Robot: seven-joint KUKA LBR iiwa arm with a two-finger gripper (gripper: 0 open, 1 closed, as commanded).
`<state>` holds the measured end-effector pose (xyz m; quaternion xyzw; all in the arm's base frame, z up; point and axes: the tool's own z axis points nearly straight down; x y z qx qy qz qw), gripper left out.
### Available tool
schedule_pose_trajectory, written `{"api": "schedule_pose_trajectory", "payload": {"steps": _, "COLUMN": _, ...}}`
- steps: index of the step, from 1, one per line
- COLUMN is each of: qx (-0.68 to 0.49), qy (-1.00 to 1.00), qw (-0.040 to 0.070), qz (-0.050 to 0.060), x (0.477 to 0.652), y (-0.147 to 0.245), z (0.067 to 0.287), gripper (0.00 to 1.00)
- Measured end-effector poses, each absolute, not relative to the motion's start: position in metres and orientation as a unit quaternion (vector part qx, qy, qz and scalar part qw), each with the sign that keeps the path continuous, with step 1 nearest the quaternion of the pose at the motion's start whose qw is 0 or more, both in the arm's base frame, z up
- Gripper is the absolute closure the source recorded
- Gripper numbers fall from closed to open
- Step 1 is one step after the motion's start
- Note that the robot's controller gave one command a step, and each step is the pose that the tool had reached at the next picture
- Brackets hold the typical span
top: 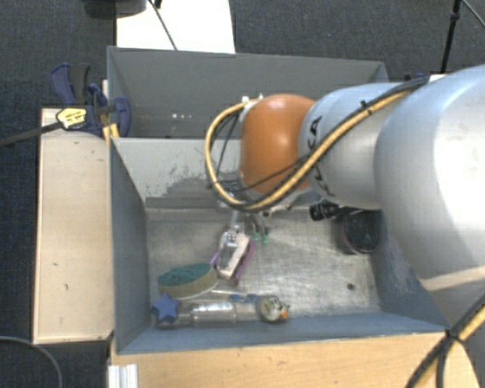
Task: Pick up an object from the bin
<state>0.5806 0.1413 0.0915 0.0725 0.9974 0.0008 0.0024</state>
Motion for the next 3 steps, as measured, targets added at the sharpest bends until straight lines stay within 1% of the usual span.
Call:
{"api": "schedule_pose_trajectory", "payload": {"steps": 1, "qx": 0.006, "qy": 1.000, "qw": 0.010, "qz": 0.007, "x": 0.567, "y": 0.122, "z": 0.082, "gripper": 0.00}}
{"api": "schedule_pose_trajectory", "payload": {"steps": 2, "qx": 0.006, "qy": 1.000, "qw": 0.001, "qz": 0.005, "x": 0.564, "y": 0.123, "z": 0.083, "gripper": 1.00}}
{"api": "schedule_pose_trajectory", "payload": {"steps": 3, "qx": -0.473, "qy": 0.881, "qw": 0.001, "qz": 0.006, "x": 0.584, "y": 0.134, "z": 0.084, "gripper": 1.00}}
